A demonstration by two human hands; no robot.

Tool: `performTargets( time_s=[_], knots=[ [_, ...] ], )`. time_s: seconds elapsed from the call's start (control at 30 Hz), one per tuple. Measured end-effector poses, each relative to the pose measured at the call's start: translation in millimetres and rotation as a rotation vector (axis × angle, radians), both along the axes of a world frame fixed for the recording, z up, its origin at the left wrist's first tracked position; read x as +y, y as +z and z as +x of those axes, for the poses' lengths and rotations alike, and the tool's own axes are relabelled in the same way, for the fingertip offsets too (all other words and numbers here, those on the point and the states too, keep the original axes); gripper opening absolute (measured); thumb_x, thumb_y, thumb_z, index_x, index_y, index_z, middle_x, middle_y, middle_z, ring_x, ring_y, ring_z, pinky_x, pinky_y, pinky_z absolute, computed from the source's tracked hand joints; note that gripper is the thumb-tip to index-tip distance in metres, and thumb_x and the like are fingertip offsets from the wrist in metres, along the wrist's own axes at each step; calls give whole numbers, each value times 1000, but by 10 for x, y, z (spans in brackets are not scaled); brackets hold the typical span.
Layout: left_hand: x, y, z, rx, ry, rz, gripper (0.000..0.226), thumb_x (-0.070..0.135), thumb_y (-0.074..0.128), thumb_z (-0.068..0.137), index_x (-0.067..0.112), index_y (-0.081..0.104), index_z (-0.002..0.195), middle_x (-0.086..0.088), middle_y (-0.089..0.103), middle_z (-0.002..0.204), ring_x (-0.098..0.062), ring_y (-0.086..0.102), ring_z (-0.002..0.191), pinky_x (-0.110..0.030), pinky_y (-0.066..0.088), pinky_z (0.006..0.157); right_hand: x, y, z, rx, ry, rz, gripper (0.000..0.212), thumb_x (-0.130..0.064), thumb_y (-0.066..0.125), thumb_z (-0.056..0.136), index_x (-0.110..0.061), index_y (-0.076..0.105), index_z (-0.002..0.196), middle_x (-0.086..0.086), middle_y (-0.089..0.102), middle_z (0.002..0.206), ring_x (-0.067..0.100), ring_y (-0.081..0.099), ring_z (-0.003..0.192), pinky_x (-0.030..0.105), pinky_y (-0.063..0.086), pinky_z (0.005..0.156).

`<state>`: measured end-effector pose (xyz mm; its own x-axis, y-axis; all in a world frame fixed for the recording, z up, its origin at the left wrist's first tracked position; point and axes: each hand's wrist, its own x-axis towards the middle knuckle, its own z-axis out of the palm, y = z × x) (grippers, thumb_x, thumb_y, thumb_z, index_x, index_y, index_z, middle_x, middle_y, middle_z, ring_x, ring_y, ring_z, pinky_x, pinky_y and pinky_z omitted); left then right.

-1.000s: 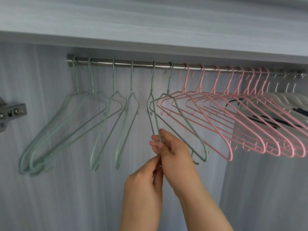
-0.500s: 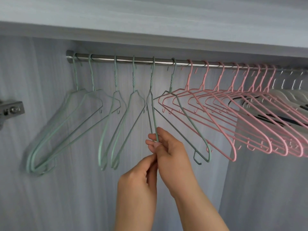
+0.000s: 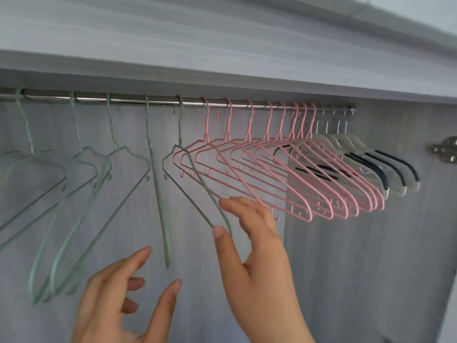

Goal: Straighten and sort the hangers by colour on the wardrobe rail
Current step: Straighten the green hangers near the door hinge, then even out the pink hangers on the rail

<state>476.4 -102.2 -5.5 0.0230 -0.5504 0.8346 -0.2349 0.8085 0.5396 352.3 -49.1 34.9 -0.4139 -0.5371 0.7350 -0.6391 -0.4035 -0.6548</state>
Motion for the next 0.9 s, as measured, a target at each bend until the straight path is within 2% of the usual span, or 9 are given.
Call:
performTargets(
  time_s=[0.07,0.17,0.33,0.57,0.67,0.73,0.9],
  knots=[
    [97,17,-128,1,-36,-12,45,51,56,52,53,53,97,17,56,94,1,51,73,-4,38,62,112,-46,-126,-47,10,-10,30,-42,48,76,-43,56,105,-24,46,117,-15,38,117,-7,28,84],
    [211,-2,-365,-25,-112,11,45,52,54,52,61,50,96,25,54,99,4,54,75,-1,38,62,261,-107,-357,-89,31,21,27,-30,52,75,-41,59,99,-25,50,109,-15,42,113,-6,30,83],
    [423,-15,-864,-105,-179,-12,31,46,54,61,45,54,92,27,56,93,12,54,72,5,36,63,499,-156,-830,-91,-1,63,26,-28,53,73,-40,61,95,-22,54,107,-8,46,115,0,31,92],
    [746,-32,-1683,-131,-232,2,27,44,56,60,43,56,88,29,58,87,13,54,66,5,37,61,831,-174,-1659,-116,-48,72,25,-26,54,72,-40,63,91,-19,57,104,-3,51,111,2,35,91],
    [850,-65,-1933,-146,-222,31,27,46,55,61,46,56,87,29,59,85,12,55,65,3,40,60,902,-180,-1983,-89,-85,55,25,-26,52,75,-38,63,93,-19,60,100,-4,53,106,0,36,87],
    [908,-78,-2073,-150,-219,59,27,48,55,61,47,56,87,29,60,86,10,57,66,2,41,61,925,-151,-2171,-47,-92,41,25,-25,51,77,-38,61,96,-19,60,105,-5,54,105,0,36,87],
    [1011,-32,-2278,-91,-172,98,28,48,55,64,45,56,91,25,60,91,5,59,72,-1,41,62,803,-21,-2358,87,29,55,26,-17,54,87,-37,60,102,-22,59,112,-8,53,108,3,38,91]
  ],
)
